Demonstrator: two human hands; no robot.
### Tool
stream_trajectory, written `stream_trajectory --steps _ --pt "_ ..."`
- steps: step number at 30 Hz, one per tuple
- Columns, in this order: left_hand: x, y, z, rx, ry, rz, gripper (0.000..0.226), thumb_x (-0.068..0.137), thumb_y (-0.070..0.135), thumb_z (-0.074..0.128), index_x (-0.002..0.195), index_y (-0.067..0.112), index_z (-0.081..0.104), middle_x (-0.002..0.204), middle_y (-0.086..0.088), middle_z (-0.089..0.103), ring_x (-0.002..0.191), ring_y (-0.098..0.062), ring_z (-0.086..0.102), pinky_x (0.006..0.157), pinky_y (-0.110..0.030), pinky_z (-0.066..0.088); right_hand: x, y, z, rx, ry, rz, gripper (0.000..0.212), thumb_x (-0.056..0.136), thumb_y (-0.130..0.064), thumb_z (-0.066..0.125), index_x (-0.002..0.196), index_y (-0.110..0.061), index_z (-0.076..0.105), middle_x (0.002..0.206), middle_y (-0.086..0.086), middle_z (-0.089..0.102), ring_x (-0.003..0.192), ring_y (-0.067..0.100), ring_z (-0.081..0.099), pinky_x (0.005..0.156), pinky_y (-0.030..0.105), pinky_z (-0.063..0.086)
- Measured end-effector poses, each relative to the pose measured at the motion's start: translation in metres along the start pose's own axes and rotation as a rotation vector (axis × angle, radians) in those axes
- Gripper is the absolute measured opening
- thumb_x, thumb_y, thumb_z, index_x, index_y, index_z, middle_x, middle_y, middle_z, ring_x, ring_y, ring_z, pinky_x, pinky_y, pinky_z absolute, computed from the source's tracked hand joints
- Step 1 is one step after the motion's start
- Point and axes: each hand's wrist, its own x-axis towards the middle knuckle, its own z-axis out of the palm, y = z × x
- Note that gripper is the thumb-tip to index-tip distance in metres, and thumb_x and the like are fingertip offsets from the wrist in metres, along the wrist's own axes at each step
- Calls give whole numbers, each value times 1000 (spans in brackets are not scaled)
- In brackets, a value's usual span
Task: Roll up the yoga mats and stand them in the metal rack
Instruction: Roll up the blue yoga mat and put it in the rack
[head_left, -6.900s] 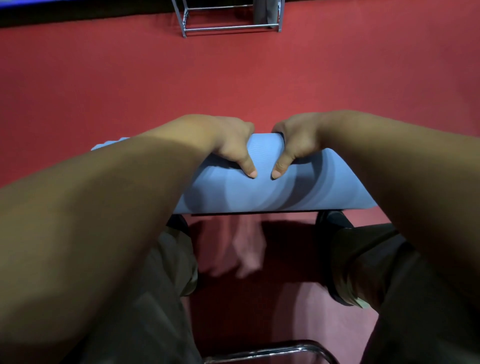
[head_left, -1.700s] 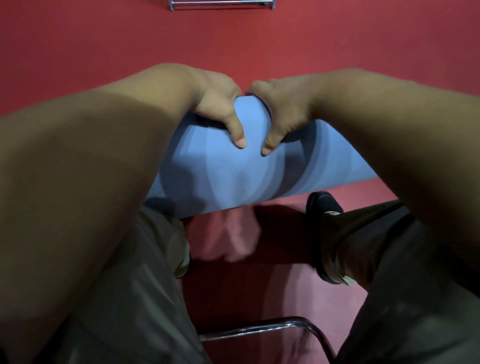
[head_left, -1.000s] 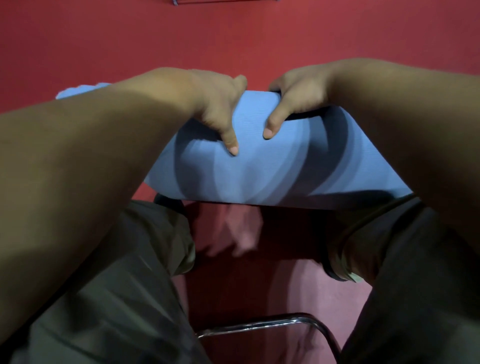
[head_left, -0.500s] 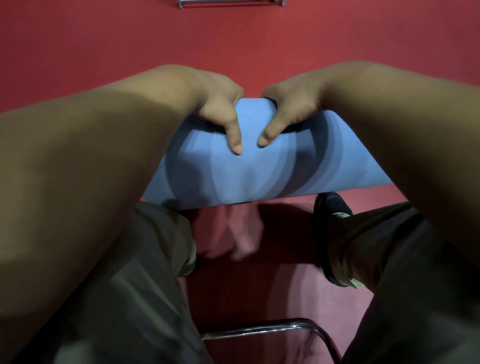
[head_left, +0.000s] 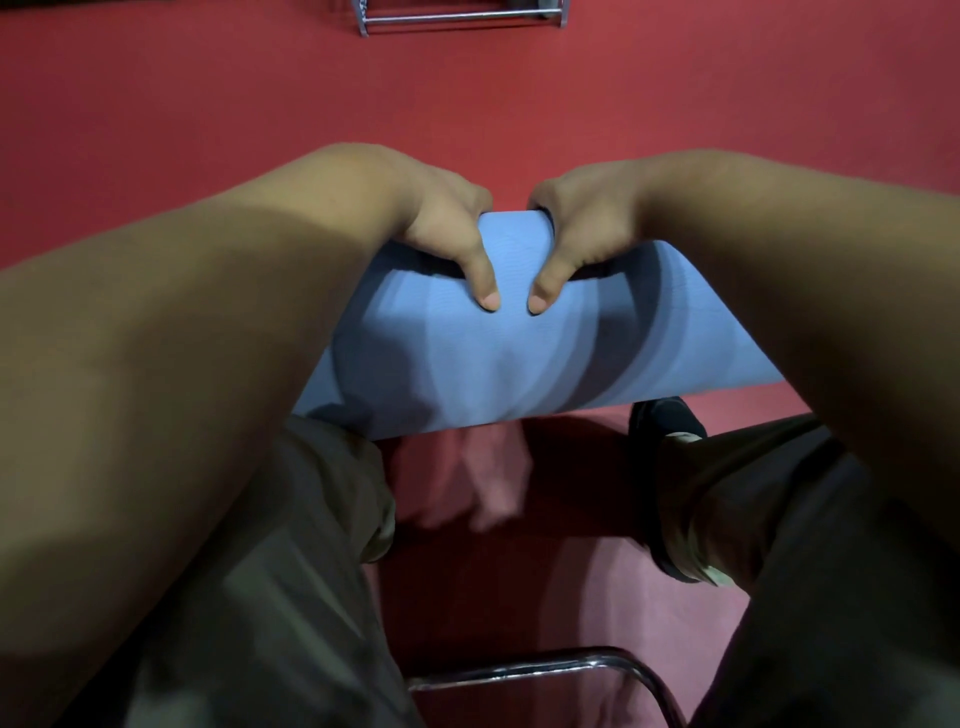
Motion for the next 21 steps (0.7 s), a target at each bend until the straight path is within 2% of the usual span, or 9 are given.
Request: stream_trajectory --steps 3,6,8,10,13,18,21 --pt "4 4 6 48 0 29 116 32 83 88 131 35 50 120 9 63 110 -25 65 102 -49 55 -1 8 3 49 -30 18 75 51 -67 96 108 -29 67 101 -5 74 91 20 71 87 42 61" --pt "7 9 17 163 10 37 141 28 85 91 147 31 37 141 3 51 129 -32 55 109 -55 49 -2 13 5 70 -32 46 73 55 -68 94 110 -27 70 104 -3 76 93 22 73 91 43 61" --pt "7 13 23 241 75 31 143 31 83 93 148 26 32 146 -2 46 135 -37 48 110 -58 44 -2 16 5 65 -21 55 72 59 -70 91 111 -24 71 105 -1 75 95 23 72 91 42 60" --pt "7 14 25 244 146 44 131 34 78 96 137 22 36 141 -3 51 126 -37 53 101 -54 45 -2 17 5 72 -16 72 75 59 -73 89 112 -23 72 106 0 75 97 24 71 93 43 59" --pt "8 11 23 220 185 64 112 36 76 96 115 24 36 119 1 55 103 -33 57 88 -47 50 0 17 7 74 -30 77 78 57 -76 87 113 -25 71 107 -2 75 98 24 71 95 44 59" --pt "8 8 19 229 170 75 110 31 80 92 111 26 41 101 4 58 93 -30 62 87 -49 58 4 18 8 72 -54 57 82 52 -81 85 113 -29 69 109 -5 74 99 22 71 97 45 58" --pt "10 6 15 199 155 74 107 32 77 94 112 26 46 101 4 61 90 -26 63 86 -47 58 4 17 4 53 -82 41 82 60 -79 85 122 -28 65 114 -4 72 104 23 69 101 46 56"
